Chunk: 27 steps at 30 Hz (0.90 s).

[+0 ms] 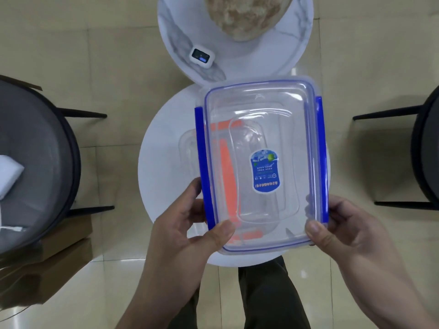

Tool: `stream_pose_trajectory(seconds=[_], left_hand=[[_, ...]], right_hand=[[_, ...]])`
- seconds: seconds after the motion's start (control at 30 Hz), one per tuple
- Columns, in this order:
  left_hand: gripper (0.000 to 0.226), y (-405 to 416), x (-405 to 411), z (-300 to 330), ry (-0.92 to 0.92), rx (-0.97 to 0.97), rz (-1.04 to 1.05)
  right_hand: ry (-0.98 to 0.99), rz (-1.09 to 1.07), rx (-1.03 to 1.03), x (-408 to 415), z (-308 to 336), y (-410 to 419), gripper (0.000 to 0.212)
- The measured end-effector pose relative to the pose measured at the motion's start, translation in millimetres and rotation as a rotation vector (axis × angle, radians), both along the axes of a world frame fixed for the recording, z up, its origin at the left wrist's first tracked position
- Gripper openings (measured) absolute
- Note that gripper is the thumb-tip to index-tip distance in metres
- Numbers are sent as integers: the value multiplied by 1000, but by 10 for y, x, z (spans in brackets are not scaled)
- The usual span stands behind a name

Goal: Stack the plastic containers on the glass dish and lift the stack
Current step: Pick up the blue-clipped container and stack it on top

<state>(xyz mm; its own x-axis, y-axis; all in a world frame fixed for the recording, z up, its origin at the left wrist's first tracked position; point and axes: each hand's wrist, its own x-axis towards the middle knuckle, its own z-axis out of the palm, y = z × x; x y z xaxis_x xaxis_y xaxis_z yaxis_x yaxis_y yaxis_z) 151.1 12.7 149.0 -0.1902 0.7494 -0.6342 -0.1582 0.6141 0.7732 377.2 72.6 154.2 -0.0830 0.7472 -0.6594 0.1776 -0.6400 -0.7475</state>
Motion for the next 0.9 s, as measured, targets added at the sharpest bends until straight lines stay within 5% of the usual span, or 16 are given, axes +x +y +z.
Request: stream_pose_trajectory(seconds=[0.33, 0.53, 0.9], left_hand=[[52, -232, -216, -144, -67, -77, 72], [59, -291, -212, -285, -17, -83, 37], [59, -291, -172, -370, 19, -68, -14]], right_hand=[[-15, 55, -71, -260, -108, -79, 45], [-83, 96, -93, -296, -234, -124, 28], [-145, 93, -89, -240, -309, -153, 32]])
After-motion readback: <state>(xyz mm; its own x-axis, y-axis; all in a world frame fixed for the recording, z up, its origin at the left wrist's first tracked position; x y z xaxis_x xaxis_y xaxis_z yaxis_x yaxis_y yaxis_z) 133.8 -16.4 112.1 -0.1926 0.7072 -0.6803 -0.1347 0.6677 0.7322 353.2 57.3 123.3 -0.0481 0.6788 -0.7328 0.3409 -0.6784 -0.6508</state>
